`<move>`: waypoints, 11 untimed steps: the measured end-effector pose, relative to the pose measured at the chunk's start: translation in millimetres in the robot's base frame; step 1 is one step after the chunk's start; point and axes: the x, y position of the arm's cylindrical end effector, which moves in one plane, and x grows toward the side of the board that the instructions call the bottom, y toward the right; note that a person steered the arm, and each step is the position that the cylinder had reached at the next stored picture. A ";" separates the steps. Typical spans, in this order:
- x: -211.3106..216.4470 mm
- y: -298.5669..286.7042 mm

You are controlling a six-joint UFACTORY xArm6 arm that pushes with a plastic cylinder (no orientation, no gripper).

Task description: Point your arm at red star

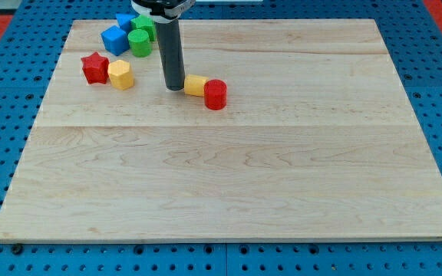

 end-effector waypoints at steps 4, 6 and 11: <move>107.1 -80.4; 107.0 -80.6; -14.4 -206.4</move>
